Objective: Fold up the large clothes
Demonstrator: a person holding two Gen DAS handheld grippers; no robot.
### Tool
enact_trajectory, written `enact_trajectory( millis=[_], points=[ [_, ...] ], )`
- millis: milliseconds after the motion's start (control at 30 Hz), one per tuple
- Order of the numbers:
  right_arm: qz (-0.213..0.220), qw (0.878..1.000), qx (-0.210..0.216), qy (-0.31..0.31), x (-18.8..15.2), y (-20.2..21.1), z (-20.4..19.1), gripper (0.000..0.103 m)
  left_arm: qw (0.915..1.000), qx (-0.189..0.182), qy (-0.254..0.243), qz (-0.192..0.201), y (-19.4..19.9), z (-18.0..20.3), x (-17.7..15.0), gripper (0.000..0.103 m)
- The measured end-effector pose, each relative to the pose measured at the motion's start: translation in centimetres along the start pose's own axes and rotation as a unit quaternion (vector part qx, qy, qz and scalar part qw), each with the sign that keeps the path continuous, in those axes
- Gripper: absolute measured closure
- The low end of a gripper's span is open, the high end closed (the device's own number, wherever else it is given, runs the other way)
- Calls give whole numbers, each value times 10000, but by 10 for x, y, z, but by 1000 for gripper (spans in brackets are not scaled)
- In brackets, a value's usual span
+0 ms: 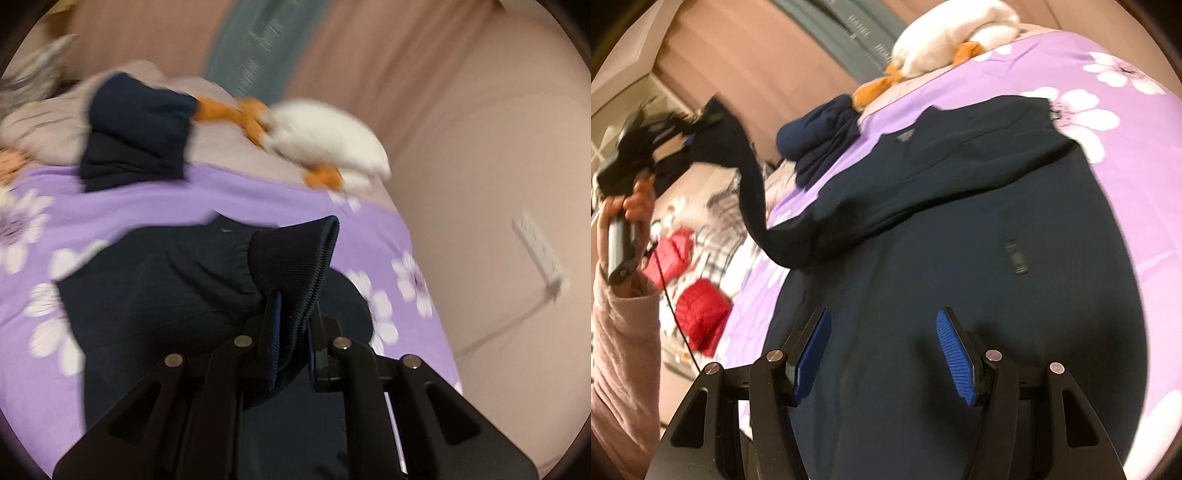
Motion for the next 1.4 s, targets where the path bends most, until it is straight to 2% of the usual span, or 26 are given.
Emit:
enact_trajectory(
  millis=[67,100,133,167,200,333,433,567,633,700,800,900,967,1133,1167,1200,1233,1267,1300,1333,1400],
  points=[
    [42,9999,-88,-114,-1,4,12,43,9986,-50,-180,-498,-46,22,-11,88],
    [46,9997,-144,-181,-3,5,19,43,9970,-112,-171,-750,-66,29,-17,75],
    [45,9995,-194,-256,-4,7,25,43,9947,-224,-138,-992,-83,34,-23,66],
    [41,9993,-225,-313,-5,8,30,43,9923,-345,-45,-1187,-99,36,-28,48],
    [37,9990,-260,-374,-5,9,35,43,9912,-388,7,-1264,-108,37,-31,42],
    [52,9979,-332,-560,-5,10,49,42,9920,-322,12,-1217,-104,26,-32,42],
    [22,9977,-257,-624,1,4,52,41,9952,-197,216,-935,-78,-13,-29,40],
    [3,9975,-39,-712,19,-11,55,41,9951,53,819,-552,-37,-101,-36,38],
    [15,9967,40,-817,36,-25,59,41,9913,211,1234,-408,-18,-150,-44,38],
    [28,9950,14,-995,51,-40,65,40,9827,288,1813,-229,1,-206,-58,38],
    [78,9931,-162,-1162,70,-59,72,40,9663,257,2559,79,27,-276,-81,38],
    [-32,9884,-457,-1448,79,-76,82,41,9500,181,3108,223,38,-324,-102,39],
    [-101,9844,-654,-1629,79,-83,88,41,9481,143,3171,169,32,-333,-105,39],
    [102,9828,-606,-1740,81,-82,90,43,9447,-574,3228,-75,-8,-324,-92,39],
    [102,9831,-647,-1710,83,-84,90,58,9444,-624,3223,-159,-21,-319,-87,39],
    [62,9835,-774,-1637,87,-88,89,68,9441,-602,3235,-207,-29,-317,-84,39],
    [-1,9826,-992,-1567,89,-89,88,83,9423,-580,3290,-204,-40,-313,-80,40],
    [-16,9818,-1118,-1535,93,-91,87,88,9398,-583,3363,-153,-49,-311,-76,43],
    [12,9828,-1128,-1466,96,-90,83,89,9361,-535,3477,-48,-56,-311,-72,53],
    [145,9846,-1114,-1341,100,-84,78,90,9325,-505,3577,40,-61,-313,-70,59],
    [526,9854,-955,-1308,108,-67,74,90,9245,-439,3781,210,-68,-319,-65,93]
  ],
)
Point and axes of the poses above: each gripper's, at about its wrist camera, not at the fingertips, and y roughly against the way its jaws point, z to its right, x to its top, the point moved 1 cm from there along -y, roughly the way its jaws point, and after that the axes turned 7 degrees about y, right-handed, at the moved point
